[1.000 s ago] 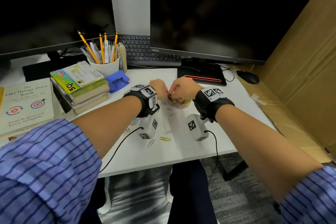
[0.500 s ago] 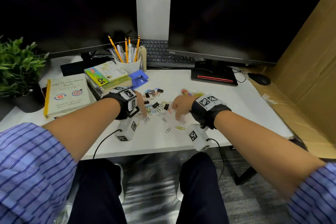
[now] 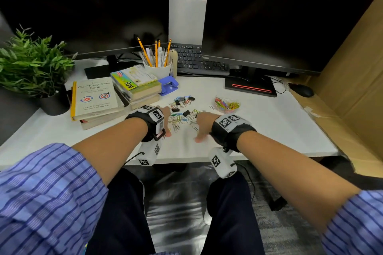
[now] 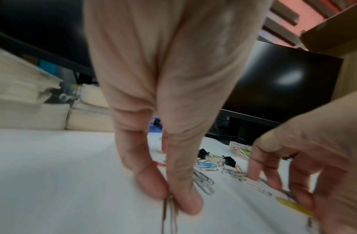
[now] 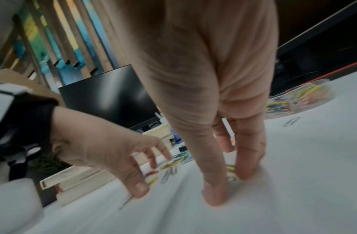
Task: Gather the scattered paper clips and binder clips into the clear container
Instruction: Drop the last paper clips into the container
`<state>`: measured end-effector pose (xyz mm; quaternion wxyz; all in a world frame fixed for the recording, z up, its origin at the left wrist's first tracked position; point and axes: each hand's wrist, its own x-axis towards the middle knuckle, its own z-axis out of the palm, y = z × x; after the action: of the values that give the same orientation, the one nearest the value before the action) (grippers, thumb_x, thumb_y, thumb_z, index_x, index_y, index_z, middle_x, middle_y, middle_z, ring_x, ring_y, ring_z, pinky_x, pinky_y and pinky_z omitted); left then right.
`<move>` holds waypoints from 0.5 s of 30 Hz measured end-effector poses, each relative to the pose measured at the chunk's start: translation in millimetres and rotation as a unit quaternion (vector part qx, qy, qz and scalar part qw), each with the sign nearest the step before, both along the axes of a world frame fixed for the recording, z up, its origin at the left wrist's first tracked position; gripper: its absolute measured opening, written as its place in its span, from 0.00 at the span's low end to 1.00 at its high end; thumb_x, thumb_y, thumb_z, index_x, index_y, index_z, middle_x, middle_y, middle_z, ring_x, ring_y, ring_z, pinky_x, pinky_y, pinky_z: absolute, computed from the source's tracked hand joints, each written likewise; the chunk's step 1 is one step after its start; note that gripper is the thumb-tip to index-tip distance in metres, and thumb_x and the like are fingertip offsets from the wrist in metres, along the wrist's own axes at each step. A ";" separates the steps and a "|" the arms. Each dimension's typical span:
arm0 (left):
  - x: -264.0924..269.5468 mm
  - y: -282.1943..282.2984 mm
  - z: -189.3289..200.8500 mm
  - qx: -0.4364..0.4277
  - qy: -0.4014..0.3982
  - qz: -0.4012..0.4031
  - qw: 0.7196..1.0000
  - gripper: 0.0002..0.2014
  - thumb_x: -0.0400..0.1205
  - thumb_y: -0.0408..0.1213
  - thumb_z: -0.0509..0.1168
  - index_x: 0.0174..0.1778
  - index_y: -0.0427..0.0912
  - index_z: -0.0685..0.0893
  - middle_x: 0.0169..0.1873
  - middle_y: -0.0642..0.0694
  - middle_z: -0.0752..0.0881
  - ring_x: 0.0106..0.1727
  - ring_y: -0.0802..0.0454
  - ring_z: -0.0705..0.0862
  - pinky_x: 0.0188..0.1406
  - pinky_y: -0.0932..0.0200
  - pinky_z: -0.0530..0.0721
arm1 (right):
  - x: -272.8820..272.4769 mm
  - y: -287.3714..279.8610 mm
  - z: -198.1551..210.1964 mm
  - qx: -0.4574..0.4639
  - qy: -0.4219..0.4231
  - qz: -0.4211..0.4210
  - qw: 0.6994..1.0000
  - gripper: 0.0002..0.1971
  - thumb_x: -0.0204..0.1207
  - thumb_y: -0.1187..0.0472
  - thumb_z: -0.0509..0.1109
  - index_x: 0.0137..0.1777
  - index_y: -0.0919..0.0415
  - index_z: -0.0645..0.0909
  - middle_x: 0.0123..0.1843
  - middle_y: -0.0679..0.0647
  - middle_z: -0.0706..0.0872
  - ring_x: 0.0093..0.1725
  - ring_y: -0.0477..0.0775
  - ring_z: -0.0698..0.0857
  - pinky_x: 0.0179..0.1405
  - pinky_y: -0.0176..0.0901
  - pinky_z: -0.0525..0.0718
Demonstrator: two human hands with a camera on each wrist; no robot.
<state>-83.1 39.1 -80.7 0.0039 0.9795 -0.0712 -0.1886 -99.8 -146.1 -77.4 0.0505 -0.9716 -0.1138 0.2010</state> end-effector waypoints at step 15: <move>23.2 -28.0 -6.8 -0.073 -0.063 -0.001 0.995 0.27 0.69 0.43 0.77 0.61 0.36 0.80 0.59 0.37 0.84 0.59 0.39 0.84 0.56 0.50 0.82 | 34.6 37.5 2.1 0.060 -0.035 0.020 0.997 0.23 0.68 0.57 0.79 0.64 0.57 0.82 0.53 0.52 0.87 0.54 0.55 0.86 0.49 0.37 0.78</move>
<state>-60.0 11.1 -87.5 0.0706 0.9865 -0.0855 -0.1208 -65.2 -108.6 -75.3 0.1002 -0.9709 -0.1470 0.1605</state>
